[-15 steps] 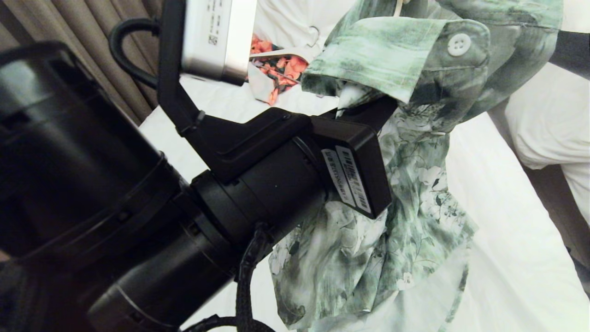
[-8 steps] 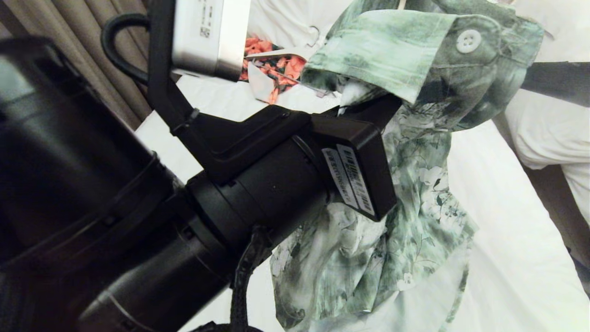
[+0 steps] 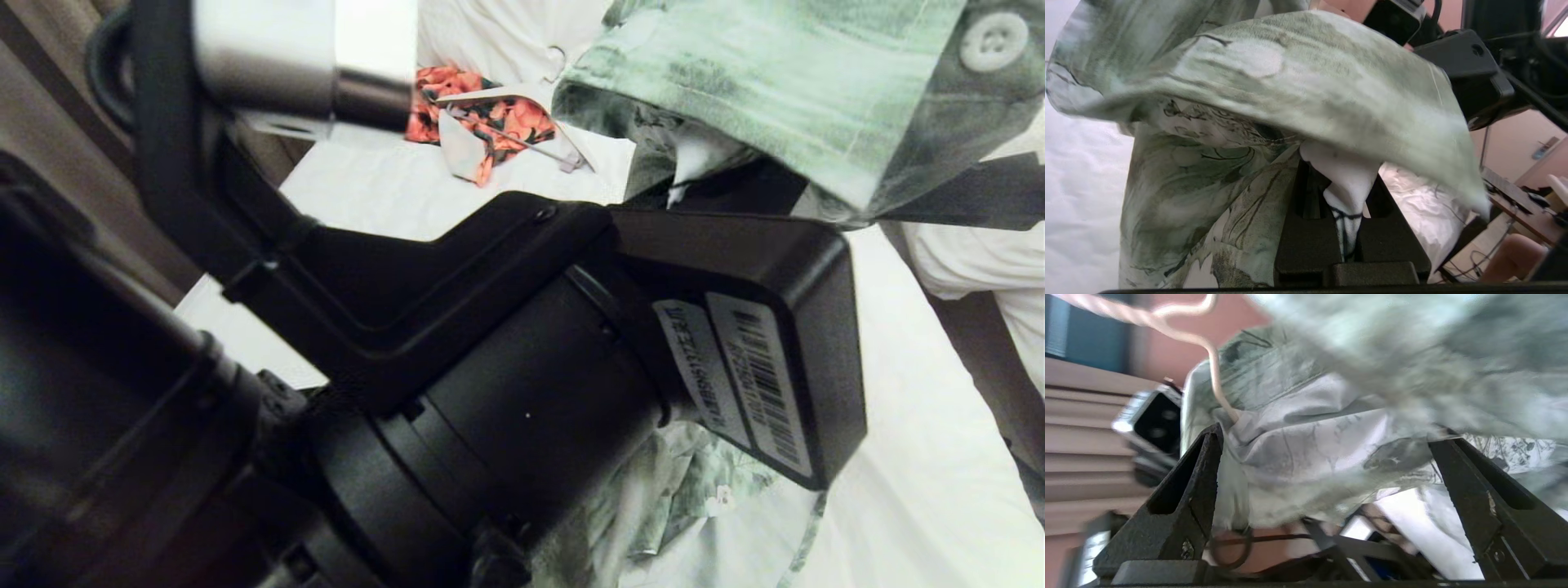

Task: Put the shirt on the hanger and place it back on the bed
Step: Hook the other side of the shirt onto the hanger, then take the clothes hanger out of the clothes

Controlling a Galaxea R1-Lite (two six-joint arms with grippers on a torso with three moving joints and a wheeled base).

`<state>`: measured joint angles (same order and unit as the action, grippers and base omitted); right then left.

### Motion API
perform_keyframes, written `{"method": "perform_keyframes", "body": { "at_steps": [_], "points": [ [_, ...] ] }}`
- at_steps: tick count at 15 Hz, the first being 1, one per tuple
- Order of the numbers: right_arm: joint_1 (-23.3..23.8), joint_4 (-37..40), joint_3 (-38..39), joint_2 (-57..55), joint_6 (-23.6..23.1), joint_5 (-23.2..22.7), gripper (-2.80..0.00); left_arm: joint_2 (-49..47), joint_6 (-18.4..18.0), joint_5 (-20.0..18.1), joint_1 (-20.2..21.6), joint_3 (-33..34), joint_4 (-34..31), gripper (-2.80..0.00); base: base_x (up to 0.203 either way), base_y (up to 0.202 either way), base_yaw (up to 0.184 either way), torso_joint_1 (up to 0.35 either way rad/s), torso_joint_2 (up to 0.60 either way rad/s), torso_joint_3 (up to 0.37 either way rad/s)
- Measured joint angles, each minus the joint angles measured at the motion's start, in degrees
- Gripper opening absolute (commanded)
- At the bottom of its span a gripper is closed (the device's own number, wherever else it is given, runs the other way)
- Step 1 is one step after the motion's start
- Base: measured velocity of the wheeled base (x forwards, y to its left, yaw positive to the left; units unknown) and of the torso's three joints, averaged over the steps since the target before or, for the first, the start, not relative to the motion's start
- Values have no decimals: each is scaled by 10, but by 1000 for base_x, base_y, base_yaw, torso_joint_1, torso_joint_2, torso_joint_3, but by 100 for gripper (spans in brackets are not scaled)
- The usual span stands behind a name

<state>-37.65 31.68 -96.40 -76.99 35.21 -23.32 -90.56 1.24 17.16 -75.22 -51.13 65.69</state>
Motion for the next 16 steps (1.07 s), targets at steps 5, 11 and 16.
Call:
{"method": "perform_keyframes", "body": {
  "at_steps": [5, 11, 16],
  "points": [
    [-48, 84, -47, -5, -39, 49, 0, -9, 0, 0, -5, 1, 3, -280, 0, 0, 0, 0, 0, 0],
    [-50, 133, -61, 15, -68, 90, 0, -10, 1, 0, -1, 0, 4, -280, 0, 0, 0, 0, 0, 0],
    [-50, 130, -76, 40, -79, 100, -280, -13, 2, 0, -1, 0, 3, -280, 0, 0, 0, 0, 0, 0]
  ]
}}
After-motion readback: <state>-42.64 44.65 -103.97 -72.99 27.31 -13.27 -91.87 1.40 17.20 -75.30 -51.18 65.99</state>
